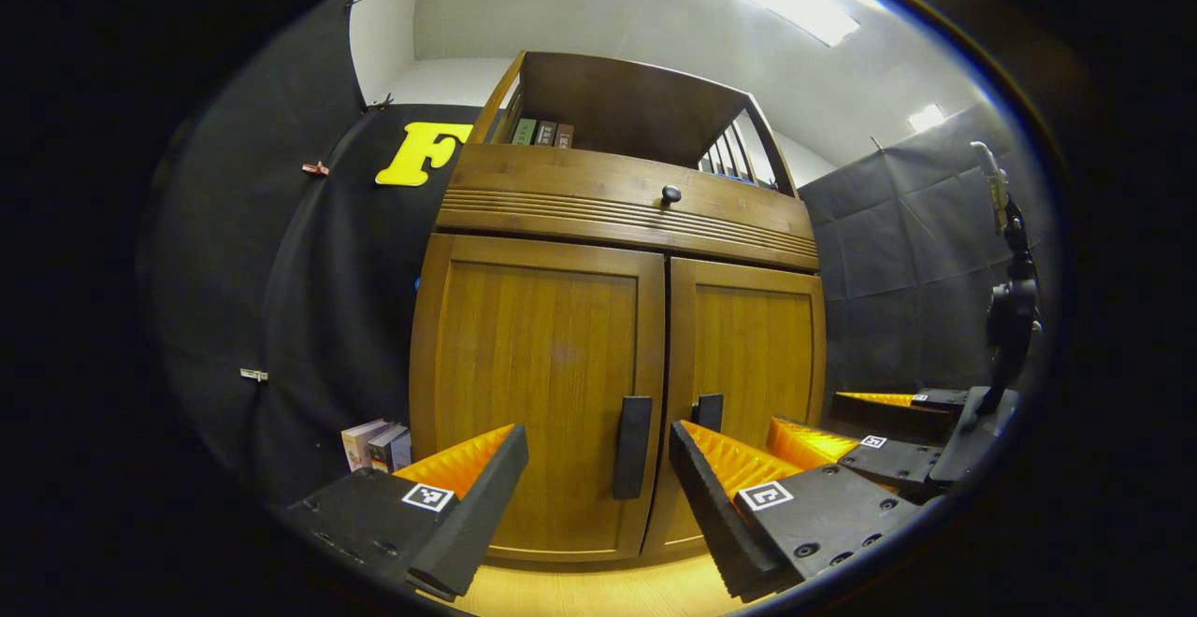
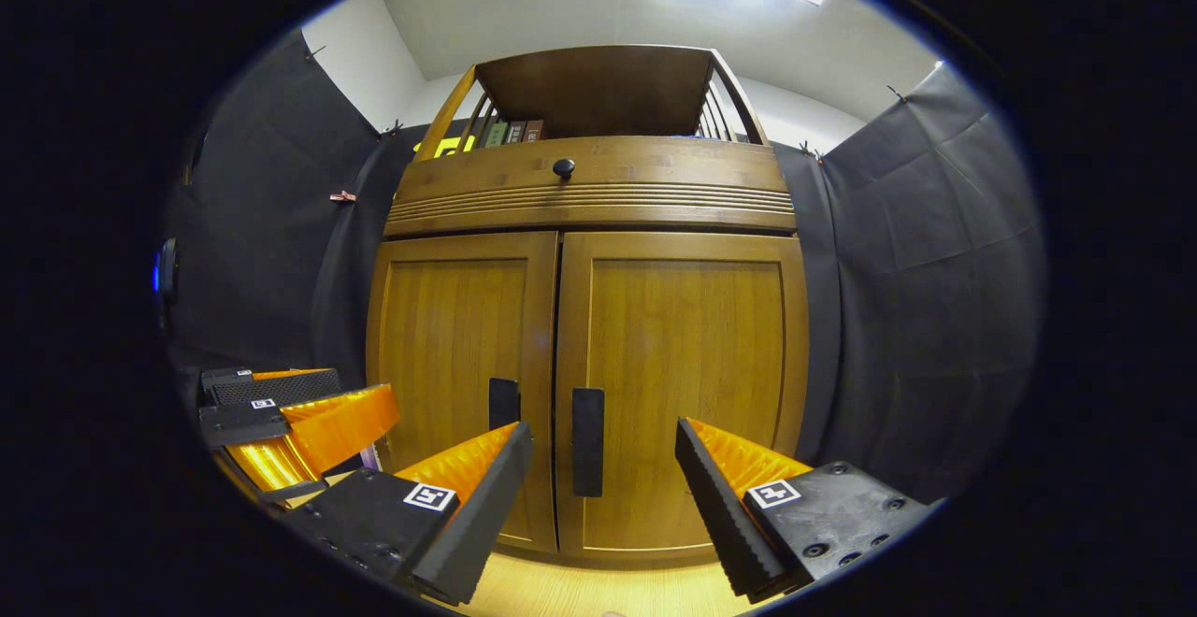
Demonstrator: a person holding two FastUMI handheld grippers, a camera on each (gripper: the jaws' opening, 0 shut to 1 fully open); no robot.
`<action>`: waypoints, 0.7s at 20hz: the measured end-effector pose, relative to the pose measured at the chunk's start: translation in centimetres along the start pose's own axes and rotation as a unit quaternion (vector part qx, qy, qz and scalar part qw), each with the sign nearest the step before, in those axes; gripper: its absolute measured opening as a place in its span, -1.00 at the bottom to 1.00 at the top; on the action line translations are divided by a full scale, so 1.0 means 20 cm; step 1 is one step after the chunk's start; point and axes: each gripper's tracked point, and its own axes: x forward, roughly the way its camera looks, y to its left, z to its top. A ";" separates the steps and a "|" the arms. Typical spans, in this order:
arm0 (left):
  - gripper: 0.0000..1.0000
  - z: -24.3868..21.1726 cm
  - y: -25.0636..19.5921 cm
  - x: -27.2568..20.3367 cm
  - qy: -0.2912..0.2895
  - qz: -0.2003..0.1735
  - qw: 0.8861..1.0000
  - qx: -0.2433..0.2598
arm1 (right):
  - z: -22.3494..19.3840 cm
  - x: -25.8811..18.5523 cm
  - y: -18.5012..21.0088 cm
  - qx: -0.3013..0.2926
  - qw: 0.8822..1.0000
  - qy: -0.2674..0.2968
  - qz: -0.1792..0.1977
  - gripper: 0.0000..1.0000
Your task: Open the right door of the double-door shoe cabinet with the right hand, and open the left door with the left hand.
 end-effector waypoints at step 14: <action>0.89 0.00 0.06 -0.06 -0.002 -0.008 1.000 -0.005 | -0.11 0.25 0.04 0.001 1.000 0.001 0.000 0.93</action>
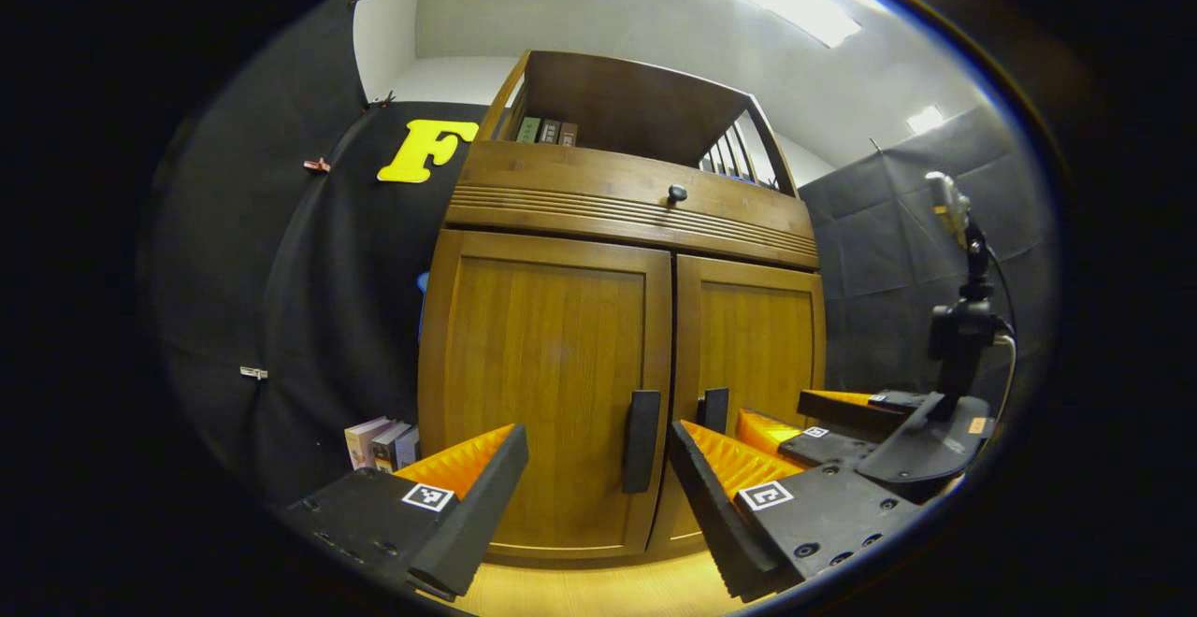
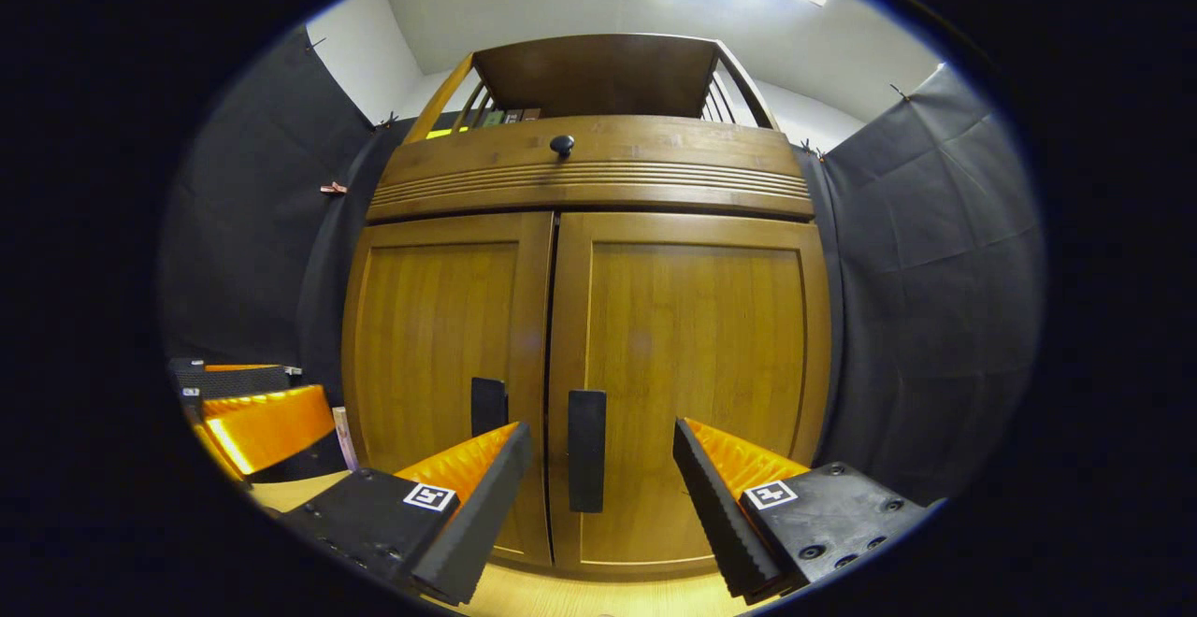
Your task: Open the right door of the double-door shoe cabinet with the right hand, and open the left door with the left hand.
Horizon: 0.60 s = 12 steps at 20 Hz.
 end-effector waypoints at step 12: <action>0.89 -0.03 0.17 0.00 0.004 0.016 1.000 -0.004 | -0.26 0.32 -0.01 0.037 0.998 0.036 -0.025 0.64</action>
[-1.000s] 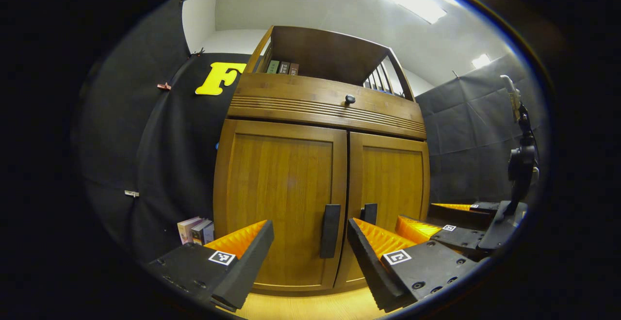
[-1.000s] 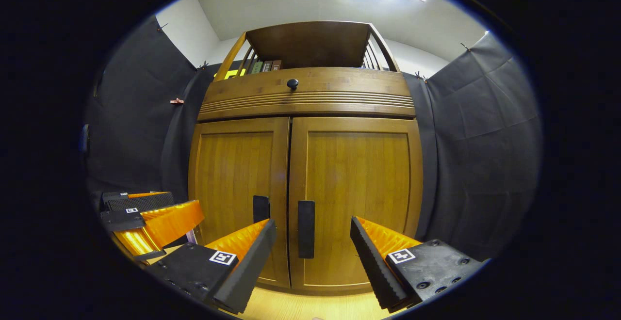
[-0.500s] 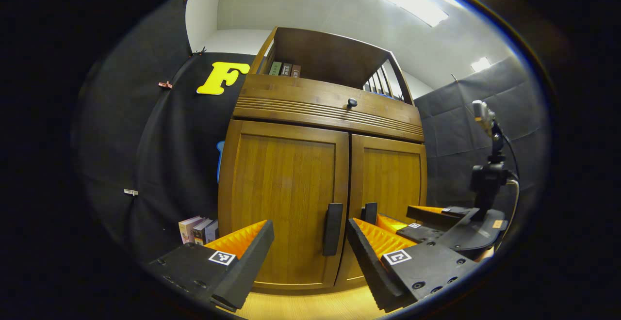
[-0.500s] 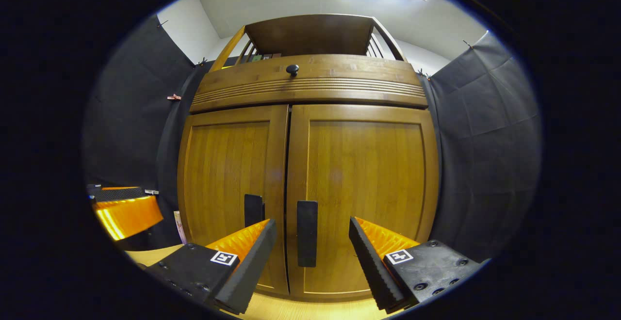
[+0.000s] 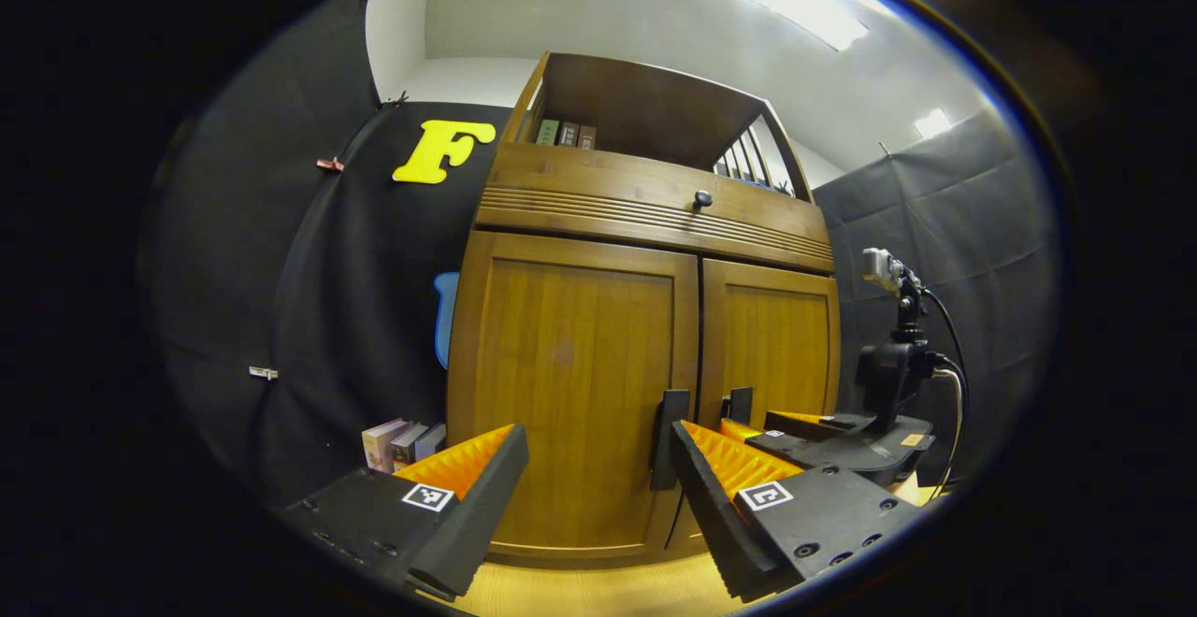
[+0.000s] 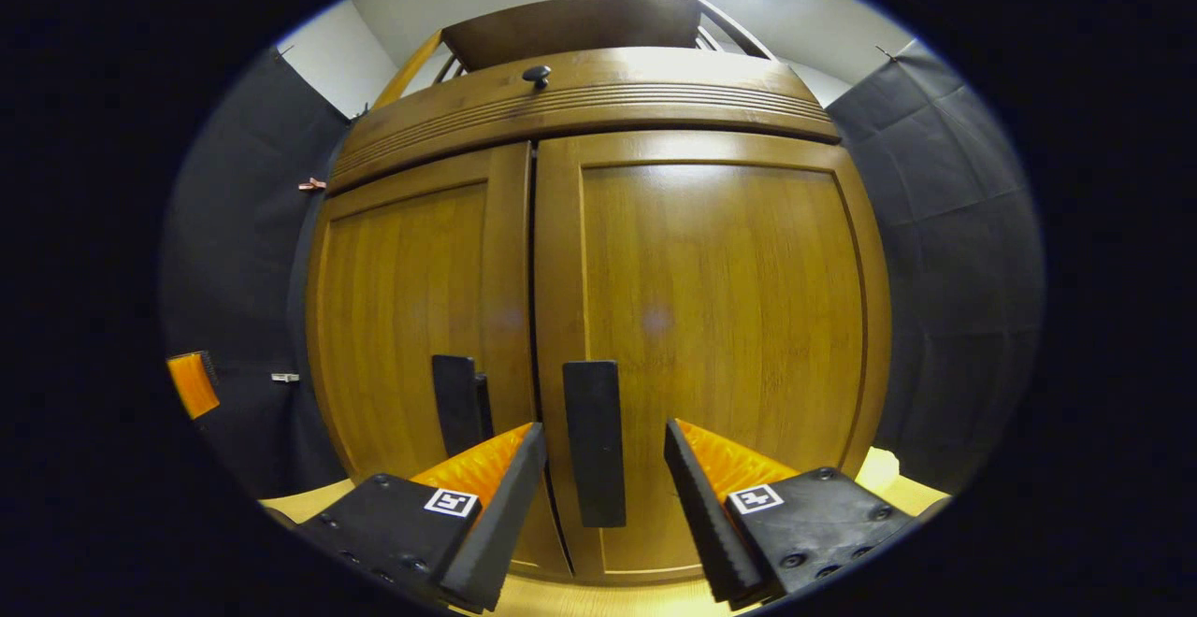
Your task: Open the right door of the double-door shoe cabinet with the right hand, and open the left door with the left hand.
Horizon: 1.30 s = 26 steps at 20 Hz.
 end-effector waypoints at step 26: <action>0.84 -0.01 0.15 -0.12 0.007 0.040 0.999 -0.014 | 0.00 -0.18 0.03 -0.053 0.998 0.009 0.044 -0.50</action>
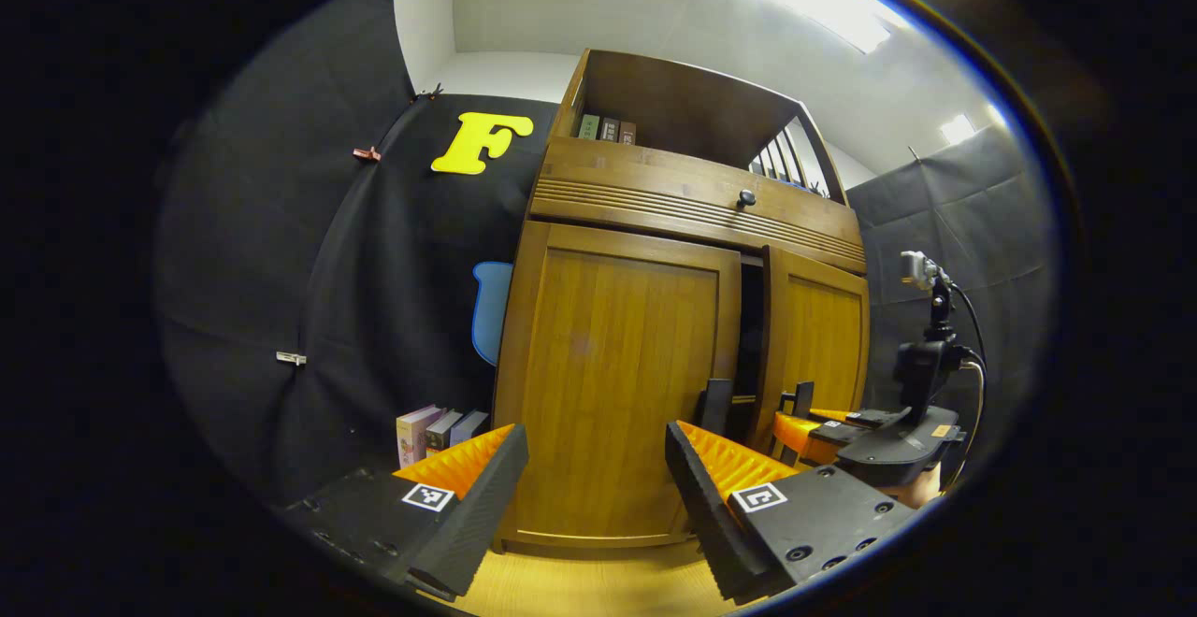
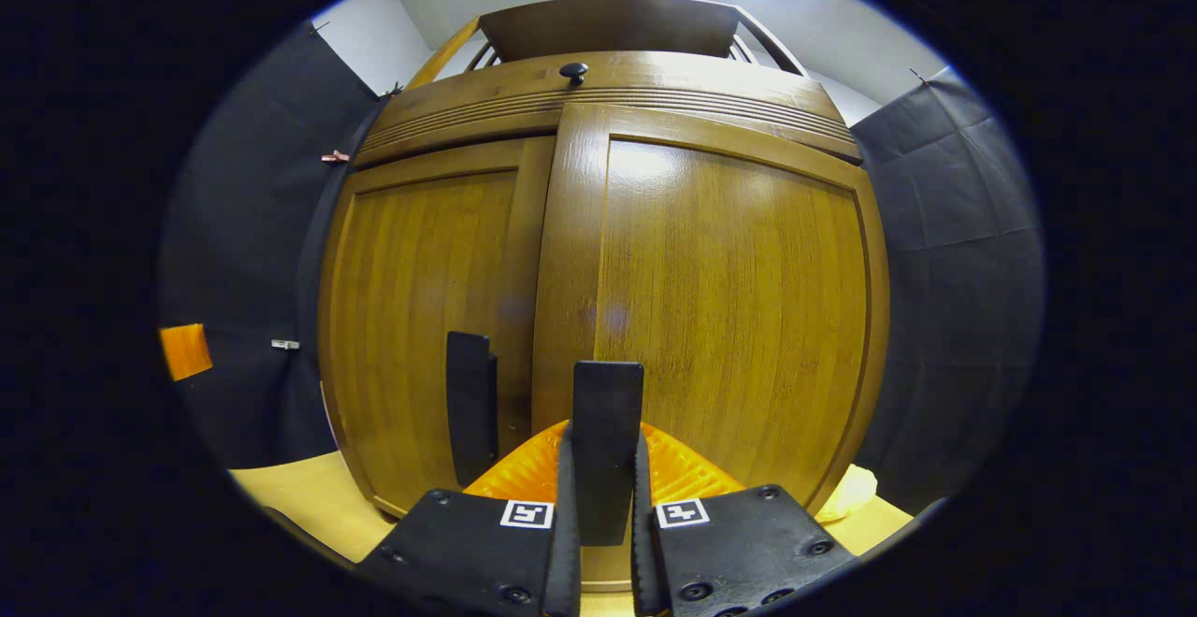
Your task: Open the right door of the double-door shoe cabinet with the right hand, and open the left door with the left hand.
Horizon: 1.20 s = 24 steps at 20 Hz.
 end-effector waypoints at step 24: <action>0.84 -0.06 -0.40 -0.07 0.014 -0.033 0.999 0.008 | 0.16 -0.79 -0.58 -0.011 1.000 -0.007 0.021 -0.51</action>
